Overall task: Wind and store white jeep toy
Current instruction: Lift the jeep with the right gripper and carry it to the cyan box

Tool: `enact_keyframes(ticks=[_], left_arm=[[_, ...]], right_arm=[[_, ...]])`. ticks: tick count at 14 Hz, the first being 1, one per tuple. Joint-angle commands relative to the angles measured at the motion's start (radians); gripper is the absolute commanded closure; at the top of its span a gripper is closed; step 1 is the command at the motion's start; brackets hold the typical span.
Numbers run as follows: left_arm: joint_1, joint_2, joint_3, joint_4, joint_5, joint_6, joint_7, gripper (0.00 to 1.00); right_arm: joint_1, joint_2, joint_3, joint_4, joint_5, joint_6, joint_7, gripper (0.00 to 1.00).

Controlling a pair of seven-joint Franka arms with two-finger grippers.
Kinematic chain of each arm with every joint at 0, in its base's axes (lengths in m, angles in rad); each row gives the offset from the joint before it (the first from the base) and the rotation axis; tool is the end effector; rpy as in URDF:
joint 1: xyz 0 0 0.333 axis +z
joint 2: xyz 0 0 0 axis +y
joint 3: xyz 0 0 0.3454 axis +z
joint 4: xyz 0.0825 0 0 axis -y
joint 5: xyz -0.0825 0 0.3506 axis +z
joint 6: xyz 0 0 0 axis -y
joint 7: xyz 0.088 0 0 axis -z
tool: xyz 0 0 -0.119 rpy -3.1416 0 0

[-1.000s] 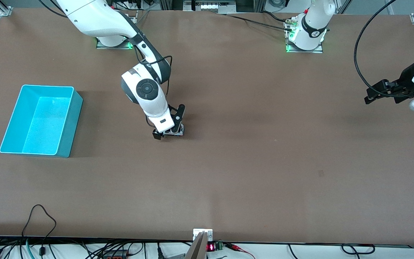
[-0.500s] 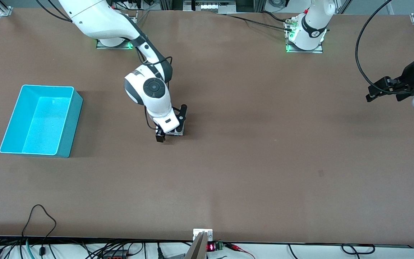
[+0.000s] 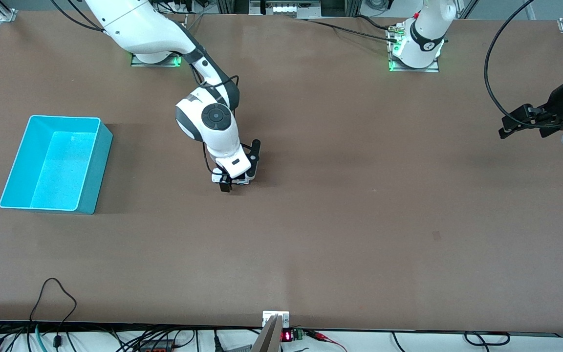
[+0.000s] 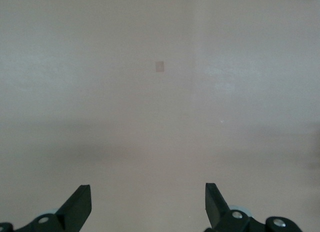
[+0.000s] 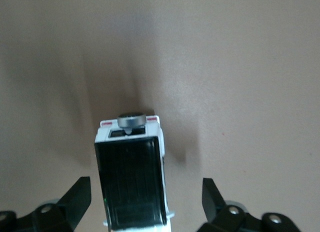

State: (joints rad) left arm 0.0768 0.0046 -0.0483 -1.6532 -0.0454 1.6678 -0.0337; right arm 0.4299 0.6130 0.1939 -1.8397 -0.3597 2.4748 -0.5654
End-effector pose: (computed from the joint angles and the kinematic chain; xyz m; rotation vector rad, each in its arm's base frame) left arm 0.5296 0.0102 0.6117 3.0944 0.1027 0.0153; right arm 0.5309 0.3655 0.2391 2.2828 1.9851 0.0716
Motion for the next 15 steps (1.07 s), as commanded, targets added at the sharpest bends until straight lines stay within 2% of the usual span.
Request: enact_keyframes(ticks=[1,2,3,5,7,10,15], left_arm=[[0.001,-0.015,0.004,-0.004,-0.004,-0.014,0.02,0.0],[0.001,-0.015,0.004,-0.004,-0.004,-0.013,0.02,0.0],[0.001,-0.015,0.004,-0.004,-0.004,-0.013,0.02,0.0],[0.001,-0.015,0.004,-0.004,-0.004,-0.014,0.02,0.0],[0.001,-0.015,0.004,-0.004,-0.004,-0.013,0.02,0.0],[0.001,-0.017,-0.001,-0.002,-0.004,-0.014,0.02,0.0],[0.001,-0.018,-0.005,-0.004,-0.004,-0.016,0.02,0.0]], right_arm=[[0.021,0.03,-0.01,0.022,-0.016,0.028,0.036,0.24],[0.021,0.034,-0.01,0.022,-0.016,0.041,0.036,0.41],[0.021,0.034,-0.01,0.022,-0.015,0.041,0.045,0.62],[0.021,0.034,-0.01,0.022,-0.016,0.039,0.073,0.87],[0.02,0.033,-0.01,0.02,-0.018,0.041,0.073,1.0],[0.0,-0.019,-0.011,0.014,-0.013,0.018,0.12,1.0],[-0.143,-0.195,-0.01,-0.021,-0.005,-0.155,0.249,1.0]])
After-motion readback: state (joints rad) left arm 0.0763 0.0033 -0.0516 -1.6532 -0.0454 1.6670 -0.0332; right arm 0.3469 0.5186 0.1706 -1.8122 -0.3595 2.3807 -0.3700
